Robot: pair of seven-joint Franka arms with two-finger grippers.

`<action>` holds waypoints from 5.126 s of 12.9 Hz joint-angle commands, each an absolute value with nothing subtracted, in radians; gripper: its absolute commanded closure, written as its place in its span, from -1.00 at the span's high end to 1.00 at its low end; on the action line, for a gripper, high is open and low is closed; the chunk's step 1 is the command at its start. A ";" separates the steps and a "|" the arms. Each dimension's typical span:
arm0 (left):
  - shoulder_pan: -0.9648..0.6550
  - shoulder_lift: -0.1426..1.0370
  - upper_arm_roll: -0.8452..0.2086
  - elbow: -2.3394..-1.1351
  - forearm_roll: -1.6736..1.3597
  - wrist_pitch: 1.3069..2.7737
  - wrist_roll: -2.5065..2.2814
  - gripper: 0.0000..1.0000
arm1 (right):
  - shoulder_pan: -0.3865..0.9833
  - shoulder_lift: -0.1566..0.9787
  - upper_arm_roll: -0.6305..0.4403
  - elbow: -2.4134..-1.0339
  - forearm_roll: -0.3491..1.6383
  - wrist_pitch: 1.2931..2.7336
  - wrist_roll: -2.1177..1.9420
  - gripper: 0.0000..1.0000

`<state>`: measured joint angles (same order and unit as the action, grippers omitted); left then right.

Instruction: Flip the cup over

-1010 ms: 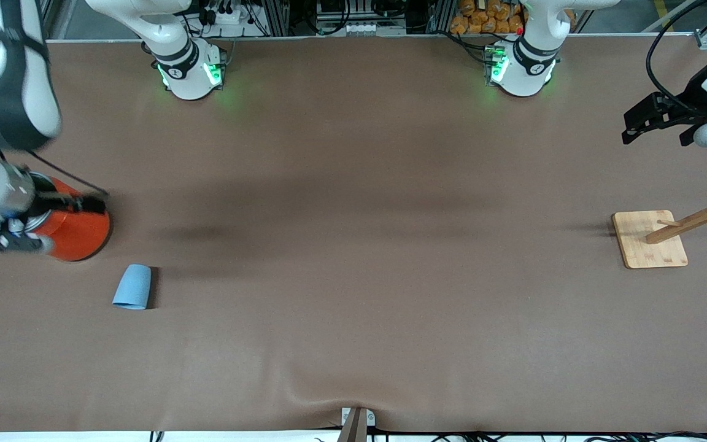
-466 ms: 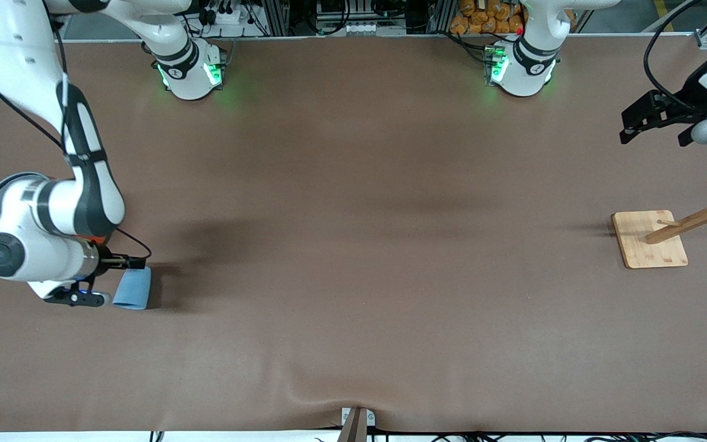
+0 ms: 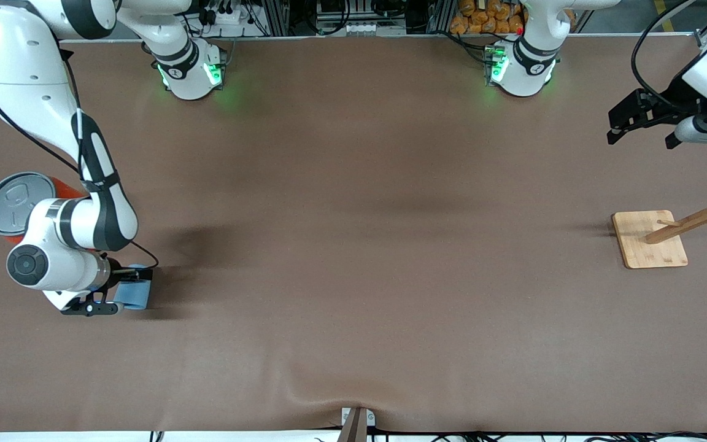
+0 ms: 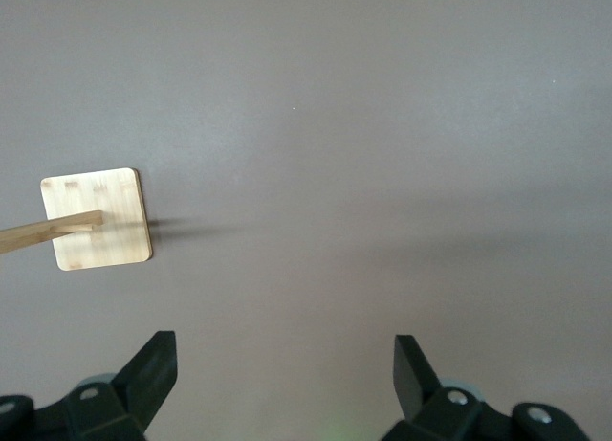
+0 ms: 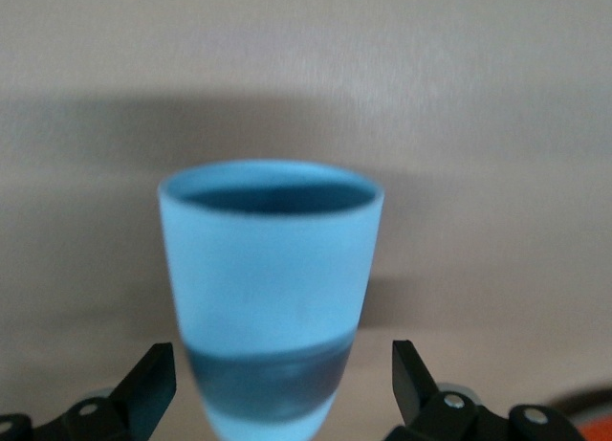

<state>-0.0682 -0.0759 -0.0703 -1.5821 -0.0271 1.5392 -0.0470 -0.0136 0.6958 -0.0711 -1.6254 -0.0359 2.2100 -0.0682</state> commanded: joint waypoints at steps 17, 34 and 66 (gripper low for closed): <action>-0.055 -0.041 -0.069 -1.572 -0.038 1.555 -0.060 1.00 | -0.021 0.755 -0.058 -1.603 -0.023 2.296 -0.106 1.00; -0.071 -0.020 -0.075 -1.572 -0.066 1.575 -0.060 1.00 | -0.003 0.677 0.021 -1.595 -0.025 2.238 -0.216 0.03; -0.216 0.310 -0.126 -1.686 -0.414 1.788 -0.132 1.00 | 0.491 0.499 0.106 -1.500 -0.226 2.044 -0.545 1.00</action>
<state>-0.1853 0.2714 -0.1251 -1.6480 -0.3614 1.7206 -0.1031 0.5512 0.5840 0.0987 -1.4365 -0.2524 2.1030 -0.6134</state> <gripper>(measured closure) 0.000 0.000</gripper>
